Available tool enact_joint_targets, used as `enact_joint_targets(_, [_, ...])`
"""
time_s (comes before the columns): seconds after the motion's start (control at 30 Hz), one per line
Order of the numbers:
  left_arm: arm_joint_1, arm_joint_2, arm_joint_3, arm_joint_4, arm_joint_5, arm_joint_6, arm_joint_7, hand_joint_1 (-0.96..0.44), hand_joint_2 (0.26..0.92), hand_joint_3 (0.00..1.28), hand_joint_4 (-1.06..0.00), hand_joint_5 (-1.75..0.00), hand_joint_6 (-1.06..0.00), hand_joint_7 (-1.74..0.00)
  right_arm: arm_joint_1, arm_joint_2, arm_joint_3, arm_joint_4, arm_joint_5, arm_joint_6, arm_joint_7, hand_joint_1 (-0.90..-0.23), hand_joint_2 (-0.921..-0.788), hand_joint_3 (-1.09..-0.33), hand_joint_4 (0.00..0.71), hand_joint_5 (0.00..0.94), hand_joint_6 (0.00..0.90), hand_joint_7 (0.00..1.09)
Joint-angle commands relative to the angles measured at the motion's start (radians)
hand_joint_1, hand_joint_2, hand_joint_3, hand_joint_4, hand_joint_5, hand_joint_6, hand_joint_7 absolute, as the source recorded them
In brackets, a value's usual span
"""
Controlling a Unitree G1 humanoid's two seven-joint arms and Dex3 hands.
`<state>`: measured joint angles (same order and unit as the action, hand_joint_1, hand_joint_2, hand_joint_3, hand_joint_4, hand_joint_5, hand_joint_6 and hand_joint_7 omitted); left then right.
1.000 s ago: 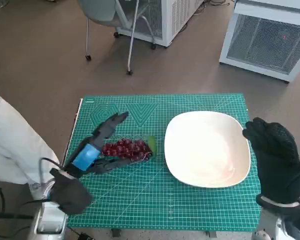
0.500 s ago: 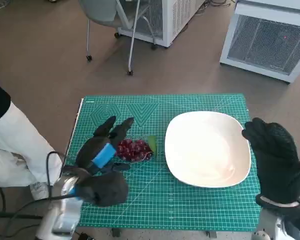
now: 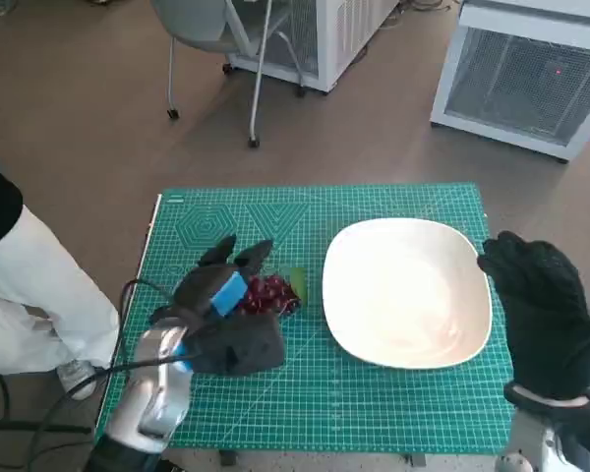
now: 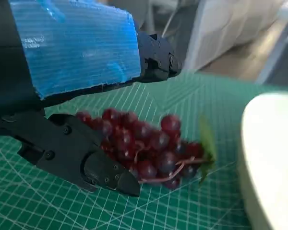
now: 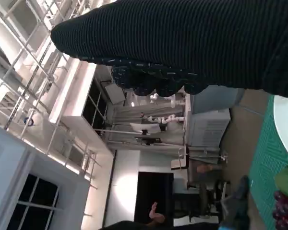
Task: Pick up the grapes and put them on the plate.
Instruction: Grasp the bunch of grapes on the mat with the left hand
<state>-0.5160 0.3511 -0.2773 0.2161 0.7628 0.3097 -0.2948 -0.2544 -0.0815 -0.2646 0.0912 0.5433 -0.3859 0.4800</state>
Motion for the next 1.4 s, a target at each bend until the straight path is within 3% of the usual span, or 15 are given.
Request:
enact_joint_targets(0.03, [-0.066,-0.014,-0.030,0.089,-0.005,0.024,-0.007,-0.23,0.730,0.00,-0.06,0.00,-0.27,-0.01,0.012,-0.006,-0.003,0.010,-0.009,0.010,-0.005,-0.362,-0.921,-0.516,0.522,0.539,0.279,0.86])
enact_joint_targets(0.73, [-0.288,-0.094,-0.140,0.589,-0.037,-0.046,0.083,-0.22,0.750,0.01,-0.06,0.00,-0.26,0.00,0.020,-0.001,0.000,0.005,-0.013,0.006,-0.006,-0.362,-0.921,-0.516,0.524,0.536,0.285,0.85])
enact_joint_targets(1.23, [-0.328,-0.096,-0.173,0.678,-0.061,-0.067,0.091,-0.20,0.772,0.01,-0.09,-0.01,-0.27,0.00,0.027,0.002,-0.002,0.006,-0.016,0.000,-0.010,-0.361,-0.921,-0.517,0.525,0.533,0.287,0.85])
enact_joint_targets(1.4, [-0.323,-0.096,-0.162,0.681,-0.078,-0.083,0.128,-0.12,0.801,0.02,-0.17,-0.02,-0.33,-0.02,0.027,0.005,0.001,0.003,-0.018,0.001,-0.016,-0.360,-0.921,-0.518,0.525,0.532,0.287,0.85])
